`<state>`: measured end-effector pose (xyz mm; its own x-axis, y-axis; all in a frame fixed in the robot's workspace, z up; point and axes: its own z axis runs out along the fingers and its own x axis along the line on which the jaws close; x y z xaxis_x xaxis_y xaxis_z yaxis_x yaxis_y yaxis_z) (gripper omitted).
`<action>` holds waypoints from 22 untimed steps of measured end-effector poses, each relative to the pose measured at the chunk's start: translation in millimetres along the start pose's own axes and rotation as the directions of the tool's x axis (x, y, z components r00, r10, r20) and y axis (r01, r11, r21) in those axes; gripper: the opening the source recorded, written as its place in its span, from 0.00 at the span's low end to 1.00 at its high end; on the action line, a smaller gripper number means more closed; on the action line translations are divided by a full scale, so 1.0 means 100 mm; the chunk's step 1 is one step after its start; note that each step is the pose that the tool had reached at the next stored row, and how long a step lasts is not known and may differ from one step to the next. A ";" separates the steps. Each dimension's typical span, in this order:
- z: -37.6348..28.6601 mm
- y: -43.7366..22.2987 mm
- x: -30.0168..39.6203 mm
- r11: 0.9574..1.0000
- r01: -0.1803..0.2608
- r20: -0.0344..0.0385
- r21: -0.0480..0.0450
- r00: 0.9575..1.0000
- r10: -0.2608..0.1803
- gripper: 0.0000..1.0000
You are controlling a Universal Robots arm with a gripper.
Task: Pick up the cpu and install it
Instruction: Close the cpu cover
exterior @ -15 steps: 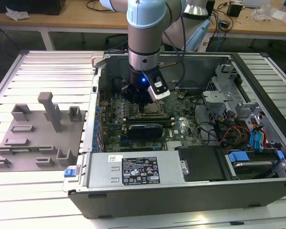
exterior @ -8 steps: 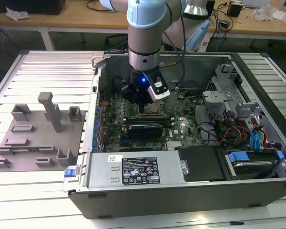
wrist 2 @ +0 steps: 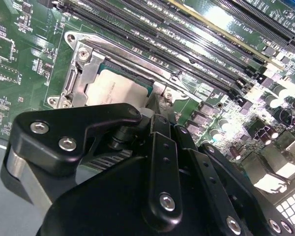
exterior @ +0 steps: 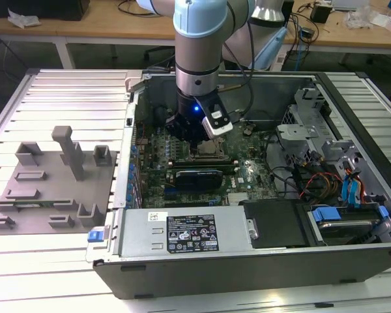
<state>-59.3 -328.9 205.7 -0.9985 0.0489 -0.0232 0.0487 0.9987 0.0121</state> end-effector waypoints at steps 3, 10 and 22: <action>-0.015 0.001 0.000 1.000 0.000 0.000 0.000 1.000 0.000 0.11; 0.008 -0.003 0.003 1.000 0.000 0.004 0.000 1.000 0.000 0.11; 0.004 -0.046 0.015 1.000 0.001 0.004 0.000 1.000 -0.001 0.11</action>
<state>-61.0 -333.4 205.3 -0.9985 0.0476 -0.0267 0.0473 0.9988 0.0120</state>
